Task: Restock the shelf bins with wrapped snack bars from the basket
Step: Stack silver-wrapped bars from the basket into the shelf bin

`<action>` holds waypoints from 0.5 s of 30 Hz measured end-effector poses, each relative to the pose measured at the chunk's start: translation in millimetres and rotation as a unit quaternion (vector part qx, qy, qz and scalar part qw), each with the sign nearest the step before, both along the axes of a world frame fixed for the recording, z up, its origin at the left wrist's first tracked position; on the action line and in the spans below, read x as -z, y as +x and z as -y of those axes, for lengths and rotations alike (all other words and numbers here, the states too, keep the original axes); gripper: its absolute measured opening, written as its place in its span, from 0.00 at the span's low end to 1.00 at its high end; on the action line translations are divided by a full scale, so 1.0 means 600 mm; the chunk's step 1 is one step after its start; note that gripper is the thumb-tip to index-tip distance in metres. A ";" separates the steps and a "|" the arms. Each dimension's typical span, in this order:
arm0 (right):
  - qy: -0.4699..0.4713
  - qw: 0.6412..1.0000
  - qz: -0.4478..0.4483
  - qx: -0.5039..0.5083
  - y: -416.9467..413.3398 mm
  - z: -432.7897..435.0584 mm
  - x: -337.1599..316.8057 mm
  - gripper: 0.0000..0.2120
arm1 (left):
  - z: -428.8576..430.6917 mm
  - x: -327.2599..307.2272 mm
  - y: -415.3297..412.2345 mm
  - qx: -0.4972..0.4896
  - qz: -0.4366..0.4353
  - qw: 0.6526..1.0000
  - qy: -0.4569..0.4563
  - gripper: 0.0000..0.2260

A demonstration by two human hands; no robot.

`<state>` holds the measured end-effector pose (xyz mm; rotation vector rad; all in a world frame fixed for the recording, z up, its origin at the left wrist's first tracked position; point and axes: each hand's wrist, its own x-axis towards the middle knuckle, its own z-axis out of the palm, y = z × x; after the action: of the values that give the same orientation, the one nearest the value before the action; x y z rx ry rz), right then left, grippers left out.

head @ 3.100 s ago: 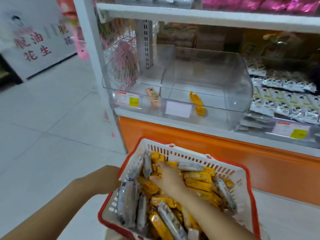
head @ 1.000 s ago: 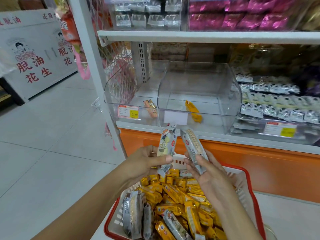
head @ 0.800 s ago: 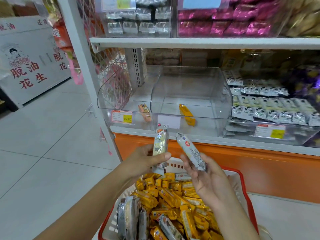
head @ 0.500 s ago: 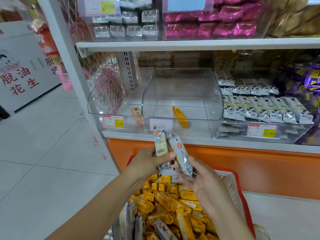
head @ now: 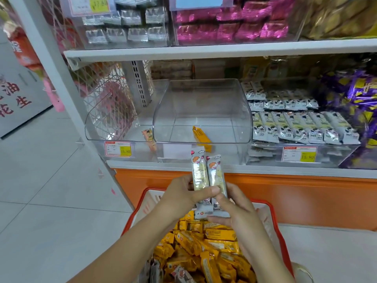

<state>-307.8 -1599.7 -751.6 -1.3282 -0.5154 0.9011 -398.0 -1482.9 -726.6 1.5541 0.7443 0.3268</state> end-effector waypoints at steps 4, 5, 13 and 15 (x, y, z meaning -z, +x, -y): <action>0.021 0.999 0.018 0.034 0.015 0.007 -0.006 0.16 | 0.001 -0.002 0.011 0.015 0.000 1.000 -0.006 0.21; 0.033 0.998 0.024 0.044 0.017 0.008 -0.008 0.16 | 0.002 -0.004 0.015 0.016 0.000 1.000 -0.005 0.20; 0.094 0.984 0.103 0.115 0.024 0.012 -0.009 0.13 | 0.018 -0.023 0.036 0.007 0.011 1.000 0.019 0.20; 0.095 0.980 0.105 0.137 0.025 0.012 -0.009 0.12 | 0.022 -0.026 0.043 0.010 0.005 1.000 0.010 0.20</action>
<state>-292.9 -1607.0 -746.4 -1.2873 -0.5513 0.4759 -372.4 -1496.2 -710.7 1.5757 0.7184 0.3282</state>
